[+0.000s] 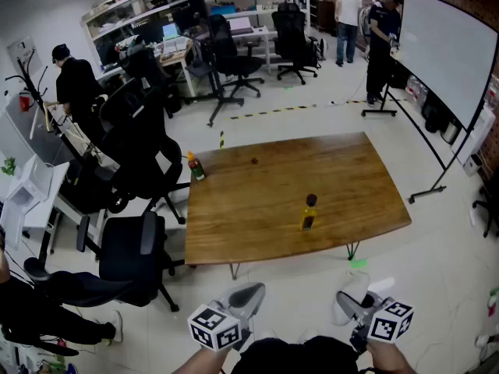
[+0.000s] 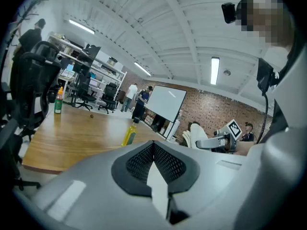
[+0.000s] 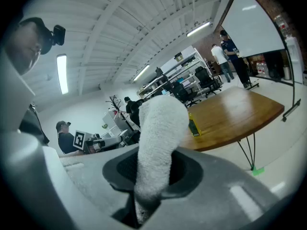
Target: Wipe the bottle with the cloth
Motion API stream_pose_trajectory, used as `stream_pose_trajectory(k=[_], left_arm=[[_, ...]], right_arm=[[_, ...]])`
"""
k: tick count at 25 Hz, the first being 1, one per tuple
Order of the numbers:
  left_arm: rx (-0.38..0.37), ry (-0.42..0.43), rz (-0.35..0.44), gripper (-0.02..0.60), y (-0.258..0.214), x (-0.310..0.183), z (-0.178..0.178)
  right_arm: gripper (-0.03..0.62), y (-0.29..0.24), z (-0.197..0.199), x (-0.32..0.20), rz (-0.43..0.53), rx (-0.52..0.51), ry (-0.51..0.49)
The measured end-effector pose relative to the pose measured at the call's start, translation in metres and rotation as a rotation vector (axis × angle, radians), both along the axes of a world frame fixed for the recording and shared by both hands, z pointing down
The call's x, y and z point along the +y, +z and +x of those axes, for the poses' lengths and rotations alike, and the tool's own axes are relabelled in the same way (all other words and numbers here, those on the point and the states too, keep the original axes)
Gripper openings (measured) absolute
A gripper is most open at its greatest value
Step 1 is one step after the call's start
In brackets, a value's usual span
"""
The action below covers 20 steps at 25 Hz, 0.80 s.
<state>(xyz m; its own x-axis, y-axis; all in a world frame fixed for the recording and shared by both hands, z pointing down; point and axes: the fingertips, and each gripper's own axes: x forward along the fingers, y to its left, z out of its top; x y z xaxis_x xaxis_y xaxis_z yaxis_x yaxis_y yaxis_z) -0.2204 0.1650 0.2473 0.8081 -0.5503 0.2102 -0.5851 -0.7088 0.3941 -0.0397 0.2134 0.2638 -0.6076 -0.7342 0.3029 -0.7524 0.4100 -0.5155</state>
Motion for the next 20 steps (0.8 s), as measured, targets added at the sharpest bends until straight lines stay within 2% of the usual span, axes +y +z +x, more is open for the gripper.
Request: stream_pose_trajectory(k=[3,5,8,12,16,20], left_arm=[[-0.002,0.010,-0.049,0.017,0.004,0.032,0.018],[-0.007,0.005,-0.048,0.017,0.000,0.047,0.024],[-0.008,-0.014,0.004,0.017,-0.006,0.053,0.035],[0.017,-0.023,0.112,0.017,-0.022,0.047,0.054],[-0.003,-0.044,0.127,0.017,-0.015,0.044,0.069],[-0.033,-0.038,0.139,0.071,-0.013,0.027,0.081]], right_arm=[[0.071,0.000,0.020,0.034,-0.038,-0.001,0.027],[0.072,0.000,0.024,0.046,-0.044,-0.009,0.009],[0.071,-0.003,0.036,0.049,-0.011,-0.013,-0.023],[0.072,-0.006,0.057,0.035,0.032,-0.006,-0.060],[0.071,0.003,0.072,0.031,0.009,-0.015,-0.072],[0.072,0.013,0.083,0.027,-0.007,-0.033,-0.070]])
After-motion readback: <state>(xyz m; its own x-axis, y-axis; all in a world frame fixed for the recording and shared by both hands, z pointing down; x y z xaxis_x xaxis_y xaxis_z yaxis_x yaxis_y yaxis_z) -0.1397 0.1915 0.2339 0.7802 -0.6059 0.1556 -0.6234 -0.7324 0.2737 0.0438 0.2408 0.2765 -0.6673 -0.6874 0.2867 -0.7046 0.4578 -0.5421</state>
